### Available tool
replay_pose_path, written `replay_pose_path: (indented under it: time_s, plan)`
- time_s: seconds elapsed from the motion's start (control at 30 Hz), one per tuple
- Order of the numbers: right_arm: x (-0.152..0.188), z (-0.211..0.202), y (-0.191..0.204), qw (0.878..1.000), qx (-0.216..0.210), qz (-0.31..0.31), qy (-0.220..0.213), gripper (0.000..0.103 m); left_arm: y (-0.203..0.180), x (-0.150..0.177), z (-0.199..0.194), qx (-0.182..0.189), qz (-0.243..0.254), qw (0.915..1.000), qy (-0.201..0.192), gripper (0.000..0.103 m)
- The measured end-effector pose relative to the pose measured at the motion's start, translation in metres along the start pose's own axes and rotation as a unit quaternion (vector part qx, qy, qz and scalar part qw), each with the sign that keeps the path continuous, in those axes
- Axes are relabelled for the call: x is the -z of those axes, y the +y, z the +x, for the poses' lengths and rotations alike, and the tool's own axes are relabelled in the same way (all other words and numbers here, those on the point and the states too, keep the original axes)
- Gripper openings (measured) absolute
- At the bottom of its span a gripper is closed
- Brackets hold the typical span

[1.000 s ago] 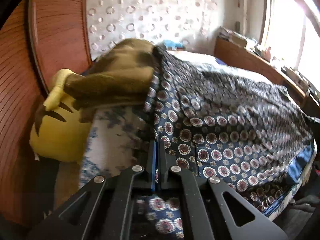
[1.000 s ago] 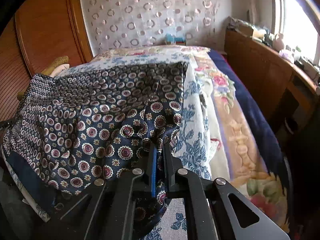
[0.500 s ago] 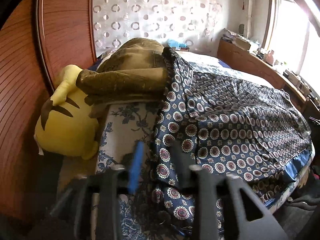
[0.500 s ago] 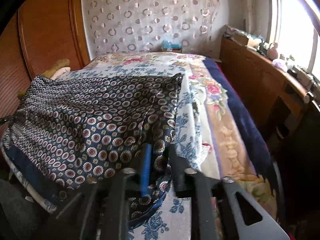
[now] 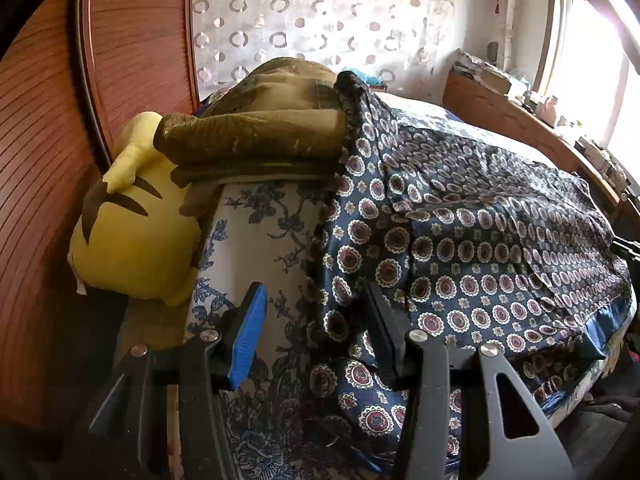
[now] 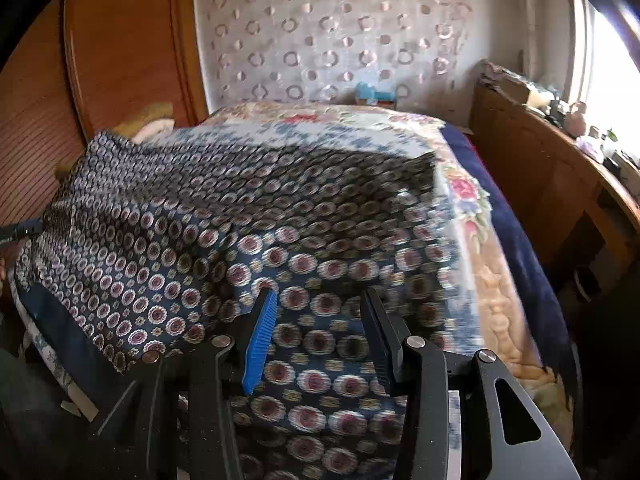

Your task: Fold small clothes

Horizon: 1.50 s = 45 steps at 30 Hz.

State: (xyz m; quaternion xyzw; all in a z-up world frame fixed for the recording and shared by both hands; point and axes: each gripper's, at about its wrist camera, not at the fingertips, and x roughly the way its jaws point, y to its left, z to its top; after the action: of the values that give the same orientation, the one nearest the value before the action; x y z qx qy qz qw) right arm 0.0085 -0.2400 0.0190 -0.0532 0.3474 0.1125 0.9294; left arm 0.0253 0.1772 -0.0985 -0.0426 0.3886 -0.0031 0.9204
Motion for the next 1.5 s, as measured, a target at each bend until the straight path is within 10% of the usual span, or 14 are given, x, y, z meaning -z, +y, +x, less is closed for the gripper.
replay_pose_path:
  time_s: [0.7, 1.0, 1.5]
  plan:
    - [0.006, 0.025, 0.007, 1.0, 0.007, -0.013, 0.015, 0.072, -0.005, 0.003, 0.001, -0.008, 0.009, 0.9999, -0.004, 0.05]
    - [0.004, 0.028, 0.008, 1.0, 0.005, -0.013, 0.017, 0.076, -0.016, 0.002, 0.001, 0.04, 0.019, 0.999, 0.003, 0.006]
    - [0.005, 0.031, 0.007, 1.0, 0.006, -0.01, 0.017, 0.078, -0.079, -0.052, -0.066, 0.102, 0.061, 0.986, -0.117, 0.003]
